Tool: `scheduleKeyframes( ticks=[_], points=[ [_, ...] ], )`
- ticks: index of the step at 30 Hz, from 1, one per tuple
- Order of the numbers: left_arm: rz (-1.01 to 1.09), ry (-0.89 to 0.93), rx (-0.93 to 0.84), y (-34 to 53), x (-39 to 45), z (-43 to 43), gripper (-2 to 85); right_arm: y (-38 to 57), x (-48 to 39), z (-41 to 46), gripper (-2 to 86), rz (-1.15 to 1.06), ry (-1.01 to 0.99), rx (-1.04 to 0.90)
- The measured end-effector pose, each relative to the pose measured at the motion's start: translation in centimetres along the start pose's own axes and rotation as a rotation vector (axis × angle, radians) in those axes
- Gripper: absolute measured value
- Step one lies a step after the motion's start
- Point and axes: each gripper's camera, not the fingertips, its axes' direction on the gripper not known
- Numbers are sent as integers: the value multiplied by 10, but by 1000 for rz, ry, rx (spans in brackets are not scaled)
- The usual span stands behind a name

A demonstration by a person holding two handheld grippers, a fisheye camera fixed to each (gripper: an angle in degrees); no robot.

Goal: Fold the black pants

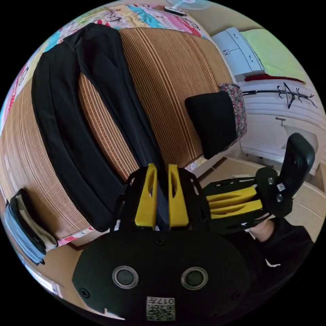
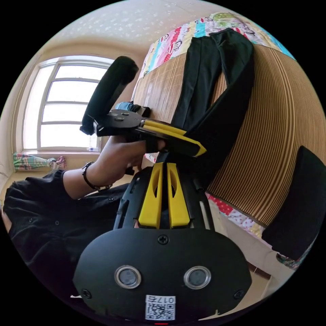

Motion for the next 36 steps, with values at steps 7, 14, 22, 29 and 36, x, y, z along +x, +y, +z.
scheduleKeyframes(
  ticks=[7,14,22,29,36],
  points=[
    [5,203,134,55,-45,-22,25,7,63,-40,45,64,-112,-41],
    [-62,401,215,77,-87,-47,5,-105,221,-109,104,258,-134,166],
    [-93,550,247,80,-113,-72,1,-293,376,-90,224,430,-290,431],
    [-218,719,271,112,-177,-99,-1,-427,420,-81,182,419,-160,535],
    [-316,868,333,136,-237,-114,-2,-541,423,-46,117,460,284,402]
  ],
)
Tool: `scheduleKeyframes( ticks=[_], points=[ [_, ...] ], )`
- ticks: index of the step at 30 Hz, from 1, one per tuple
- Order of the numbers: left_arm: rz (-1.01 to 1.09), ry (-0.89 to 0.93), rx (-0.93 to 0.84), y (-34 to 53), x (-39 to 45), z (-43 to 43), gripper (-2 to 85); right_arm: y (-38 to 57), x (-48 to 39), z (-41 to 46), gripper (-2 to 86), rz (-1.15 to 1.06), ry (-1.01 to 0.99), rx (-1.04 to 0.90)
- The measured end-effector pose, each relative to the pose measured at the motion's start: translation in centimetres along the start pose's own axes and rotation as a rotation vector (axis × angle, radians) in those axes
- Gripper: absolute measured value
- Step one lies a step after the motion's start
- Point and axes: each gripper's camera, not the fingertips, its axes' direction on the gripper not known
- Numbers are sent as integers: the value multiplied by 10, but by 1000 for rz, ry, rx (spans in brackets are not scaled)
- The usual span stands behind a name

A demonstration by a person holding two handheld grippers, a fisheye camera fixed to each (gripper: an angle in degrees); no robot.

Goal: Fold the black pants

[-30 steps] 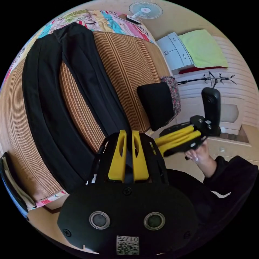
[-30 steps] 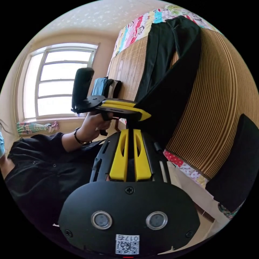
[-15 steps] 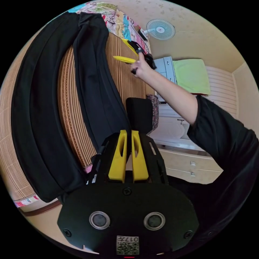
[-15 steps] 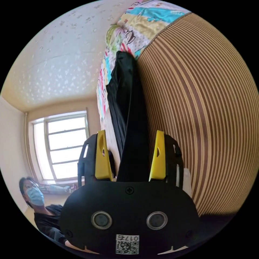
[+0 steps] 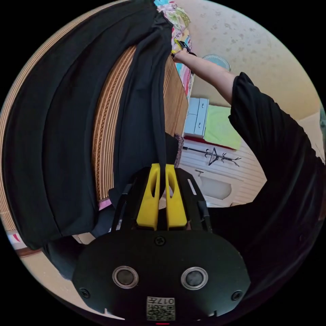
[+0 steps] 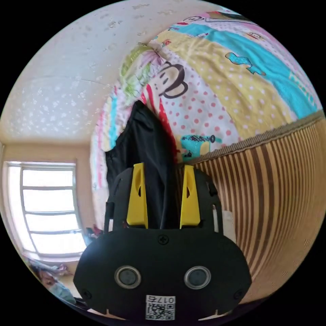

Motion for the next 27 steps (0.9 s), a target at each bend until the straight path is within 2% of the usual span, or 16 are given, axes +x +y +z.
scheduleKeyframes(
  ticks=[1,2,5,9,13,14,15,18,21,23,25,27],
  points=[
    [-2,14,11,-1,0,-10,-2,-2,-10,6,103,-47,83,-10],
    [-2,25,23,-3,2,-20,-2,-1,-35,17,82,-193,143,4],
    [-14,58,27,-5,2,-40,-2,-9,-67,40,52,-175,201,-4],
    [-40,153,64,3,-1,-69,-3,0,-146,39,34,-267,471,101],
    [-90,584,196,32,-43,-113,-4,14,-239,50,32,-407,501,171],
    [-116,667,252,44,-60,-128,-4,21,-269,65,34,-466,493,165],
    [-133,676,289,51,-67,-137,-3,29,-295,86,39,-511,471,161],
    [-192,564,415,76,-100,-186,-3,51,-328,153,59,-554,344,97],
    [-238,267,416,86,-119,-221,-2,91,-330,200,69,-632,165,9],
    [-207,38,368,81,-118,-233,0,127,-321,206,61,-682,87,-29],
    [-170,-73,297,71,-116,-231,0,175,-303,199,72,-762,4,-102],
    [-131,-120,249,61,-112,-226,1,259,-266,180,78,-883,-30,-256]
  ],
)
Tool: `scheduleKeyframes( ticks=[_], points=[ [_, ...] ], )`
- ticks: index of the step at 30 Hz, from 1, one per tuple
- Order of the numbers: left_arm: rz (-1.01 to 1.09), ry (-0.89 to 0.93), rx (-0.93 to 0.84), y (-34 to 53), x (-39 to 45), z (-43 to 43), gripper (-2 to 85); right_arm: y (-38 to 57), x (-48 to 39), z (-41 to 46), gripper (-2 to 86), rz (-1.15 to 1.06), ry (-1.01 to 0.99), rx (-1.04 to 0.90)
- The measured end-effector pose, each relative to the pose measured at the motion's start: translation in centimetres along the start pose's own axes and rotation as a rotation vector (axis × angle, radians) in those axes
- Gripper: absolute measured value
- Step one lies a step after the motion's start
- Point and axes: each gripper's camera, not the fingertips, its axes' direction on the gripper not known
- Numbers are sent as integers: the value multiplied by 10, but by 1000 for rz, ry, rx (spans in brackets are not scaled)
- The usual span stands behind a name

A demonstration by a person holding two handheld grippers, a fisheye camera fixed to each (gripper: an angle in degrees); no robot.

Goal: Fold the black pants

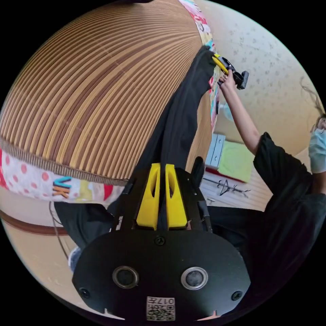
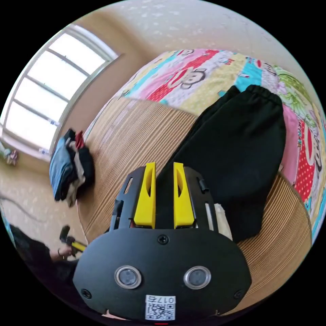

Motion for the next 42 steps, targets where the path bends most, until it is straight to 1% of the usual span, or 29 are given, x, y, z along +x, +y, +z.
scheduleKeyframes(
  ticks=[1,3,4,6,7,9,10,12,15,19,21,23,25,26,29,31,34,35,38,42],
  points=[
    [21,-19,-28,-4,4,3,1,24,-10,1,79,-16,-11,-34],
    [42,-65,-80,-10,10,6,1,123,-48,11,85,-29,-43,-176],
    [51,-104,-120,-14,13,8,1,148,-57,15,90,-20,-54,-212],
    [77,-140,-185,-20,20,11,1,235,-83,28,112,61,-107,-314],
    [96,-157,-230,-24,25,13,1,254,-87,31,118,99,-126,-319],
    [126,-186,-296,-30,32,17,1,322,-99,44,124,269,-208,-336],
    [153,-202,-335,-33,37,20,1,336,-102,46,122,309,-228,-331],
    [202,-222,-394,-36,44,23,1,387,-114,46,109,486,-301,-228],
    [273,-221,-476,-39,51,26,1,426,-138,50,84,617,-296,-197],
    [317,-181,-562,-42,52,28,3,443,-172,43,49,685,-283,-123],
    [325,-149,-605,-44,54,28,3,447,-185,28,30,721,-325,-70],
    [327,-67,-659,-42,57,26,2,449,-191,9,24,761,-369,-22],
    [334,24,-672,-37,61,19,1,450,-201,-18,20,777,-367,26],
    [359,89,-669,-31,68,11,0,449,-210,-38,19,773,-338,38],
    [441,197,-651,-10,83,-5,-1,450,-239,-79,18,751,-248,58],
    [442,165,-644,3,79,-2,-1,453,-250,-83,17,755,-218,45],
    [422,40,-630,27,56,22,-2,466,-248,-55,18,808,-177,1],
    [400,-9,-629,34,43,35,-2,472,-241,-39,18,833,-169,-20],
    [346,-69,-634,52,26,65,1,487,-222,-9,20,897,-159,-69],
    [349,-160,-657,73,28,91,11,503,-206,-5,31,955,-177,-92]
  ],
)
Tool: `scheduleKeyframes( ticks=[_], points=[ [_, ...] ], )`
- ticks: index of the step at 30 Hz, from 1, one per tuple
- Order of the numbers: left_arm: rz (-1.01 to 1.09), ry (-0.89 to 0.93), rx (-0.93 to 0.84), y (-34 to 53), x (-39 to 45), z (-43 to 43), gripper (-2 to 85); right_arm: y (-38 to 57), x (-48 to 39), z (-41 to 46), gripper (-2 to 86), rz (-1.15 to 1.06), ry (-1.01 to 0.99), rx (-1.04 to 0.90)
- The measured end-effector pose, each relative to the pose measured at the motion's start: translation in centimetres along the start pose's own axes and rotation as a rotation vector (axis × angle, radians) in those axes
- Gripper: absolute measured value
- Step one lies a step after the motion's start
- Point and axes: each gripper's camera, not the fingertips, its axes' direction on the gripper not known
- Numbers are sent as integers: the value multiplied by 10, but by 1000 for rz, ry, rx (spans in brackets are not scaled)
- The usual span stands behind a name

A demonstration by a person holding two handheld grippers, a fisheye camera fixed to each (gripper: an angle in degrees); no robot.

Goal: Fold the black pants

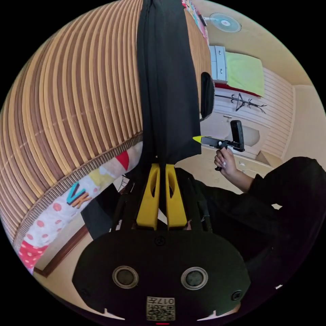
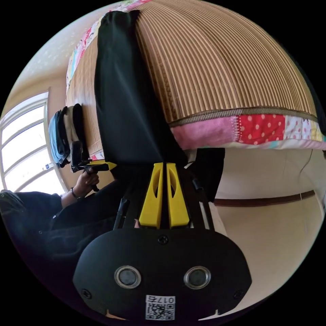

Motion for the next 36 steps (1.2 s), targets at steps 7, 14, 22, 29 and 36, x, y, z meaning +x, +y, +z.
scheduleKeyframes(
  ticks=[7,14,22,29,36],
  points=[
    [-19,-53,172,4,13,-49,91,-20,7,-69,79,-49,-50,93],
    [-41,105,473,-89,-5,-121,131,-133,20,-105,126,-202,-324,78],
    [61,7,496,-214,17,-132,163,-247,18,-132,141,-251,-455,132],
    [38,-40,504,-208,35,-102,147,-246,7,-123,131,-304,-464,25],
    [-17,65,523,-200,20,-91,122,-229,40,-117,99,-248,-616,30]
  ],
)
